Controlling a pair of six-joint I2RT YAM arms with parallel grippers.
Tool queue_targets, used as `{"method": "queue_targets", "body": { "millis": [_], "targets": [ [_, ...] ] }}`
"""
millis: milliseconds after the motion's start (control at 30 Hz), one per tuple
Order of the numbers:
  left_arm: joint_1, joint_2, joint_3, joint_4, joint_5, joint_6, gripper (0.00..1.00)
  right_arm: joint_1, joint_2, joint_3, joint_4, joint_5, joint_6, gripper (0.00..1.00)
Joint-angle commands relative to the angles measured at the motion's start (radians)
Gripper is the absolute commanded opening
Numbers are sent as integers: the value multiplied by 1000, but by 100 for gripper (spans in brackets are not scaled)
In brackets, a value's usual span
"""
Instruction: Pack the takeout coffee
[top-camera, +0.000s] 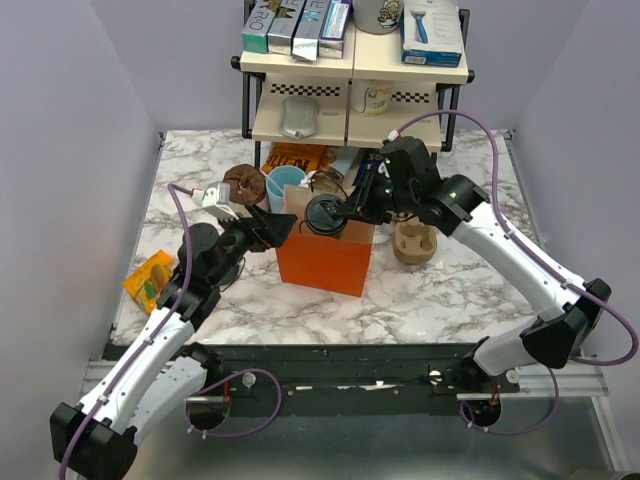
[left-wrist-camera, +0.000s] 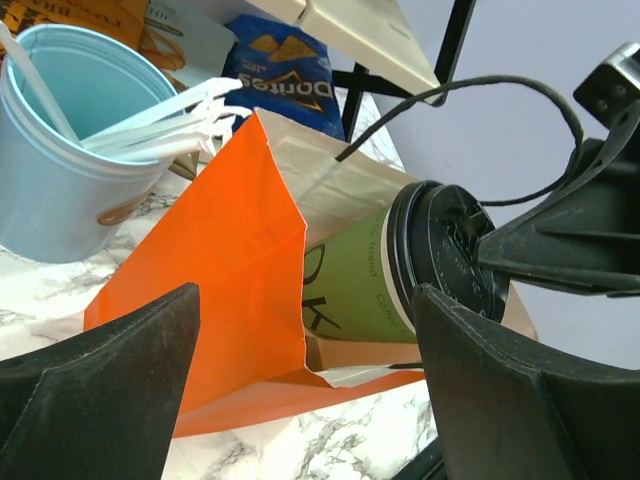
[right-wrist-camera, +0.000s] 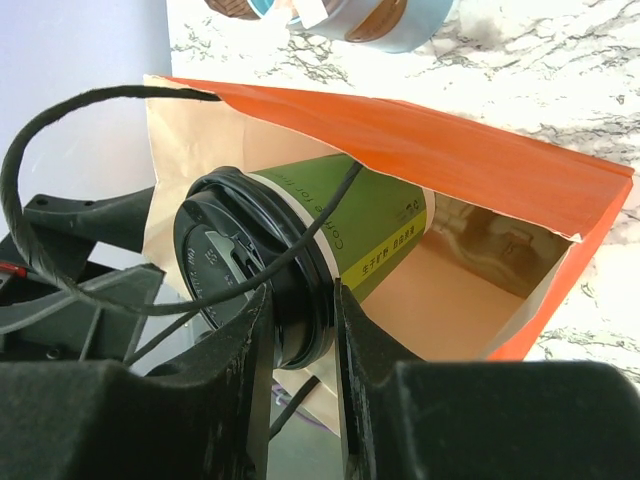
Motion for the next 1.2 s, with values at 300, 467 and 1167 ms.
{"method": "queue_targets", "body": {
  "millis": [300,467,1167],
  "targets": [
    [-58,-43,-48,92,106,-45,91,-3,59,66,-76,45,1,1],
    [-151,-20,-53,123,91,-51,90,-3,71,76,-89,27,-8,1],
    [-238,-128,-42,-69,-144,-7,95,-3,123,92,-206,-9,-54,2]
  ]
}}
